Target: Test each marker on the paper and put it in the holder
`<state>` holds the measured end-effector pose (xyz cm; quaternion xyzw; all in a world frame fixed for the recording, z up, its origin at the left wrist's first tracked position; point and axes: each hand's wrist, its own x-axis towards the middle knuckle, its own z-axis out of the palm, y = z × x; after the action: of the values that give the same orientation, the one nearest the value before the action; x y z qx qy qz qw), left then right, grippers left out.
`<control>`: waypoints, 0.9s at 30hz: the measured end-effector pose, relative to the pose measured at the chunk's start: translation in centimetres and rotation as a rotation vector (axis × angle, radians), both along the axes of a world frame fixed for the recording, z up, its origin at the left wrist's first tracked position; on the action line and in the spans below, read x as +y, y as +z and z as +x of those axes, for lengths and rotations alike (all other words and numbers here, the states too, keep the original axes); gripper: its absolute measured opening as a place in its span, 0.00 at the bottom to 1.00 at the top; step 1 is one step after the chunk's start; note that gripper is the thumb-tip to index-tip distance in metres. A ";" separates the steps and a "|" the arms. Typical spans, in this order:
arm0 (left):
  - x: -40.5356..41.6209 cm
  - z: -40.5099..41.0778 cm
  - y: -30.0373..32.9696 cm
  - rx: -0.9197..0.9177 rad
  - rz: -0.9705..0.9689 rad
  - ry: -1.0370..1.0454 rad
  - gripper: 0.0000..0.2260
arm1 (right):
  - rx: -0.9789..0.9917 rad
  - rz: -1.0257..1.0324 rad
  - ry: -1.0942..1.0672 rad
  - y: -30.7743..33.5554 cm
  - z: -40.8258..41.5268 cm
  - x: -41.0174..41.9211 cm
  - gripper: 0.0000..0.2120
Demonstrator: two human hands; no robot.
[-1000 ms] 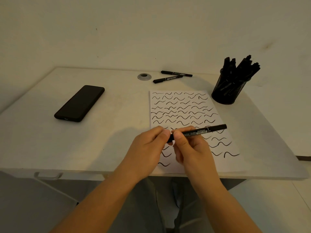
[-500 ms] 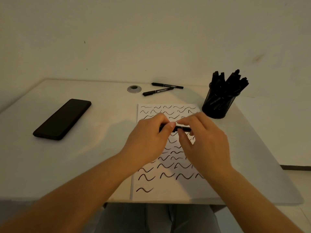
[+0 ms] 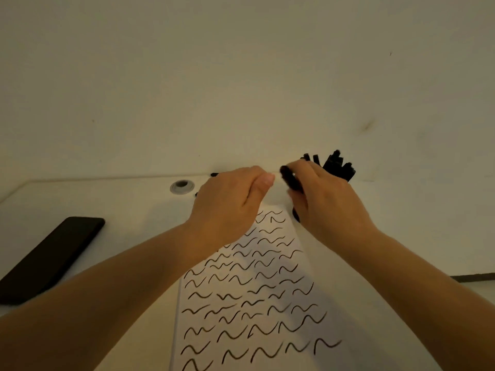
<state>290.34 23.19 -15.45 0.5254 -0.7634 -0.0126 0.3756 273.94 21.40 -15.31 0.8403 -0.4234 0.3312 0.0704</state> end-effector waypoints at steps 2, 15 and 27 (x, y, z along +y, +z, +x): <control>-2.9 0.2 -1.0 -0.162 0.059 0.041 0.23 | -0.107 0.043 -0.037 0.4 -0.8 -1.3 0.17; -14.3 7.3 -9.3 -0.488 0.409 0.371 0.17 | -0.366 0.063 -0.141 -0.5 -3.2 -6.1 0.27; -15.4 7.6 -10.6 -0.528 0.354 0.439 0.11 | -0.146 0.001 -0.243 -3.6 -2.6 -7.7 0.15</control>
<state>297.89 7.83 -26.10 0.7183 -0.6890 0.0724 0.0634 271.30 13.74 -18.92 0.7565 -0.5262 0.3803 0.0788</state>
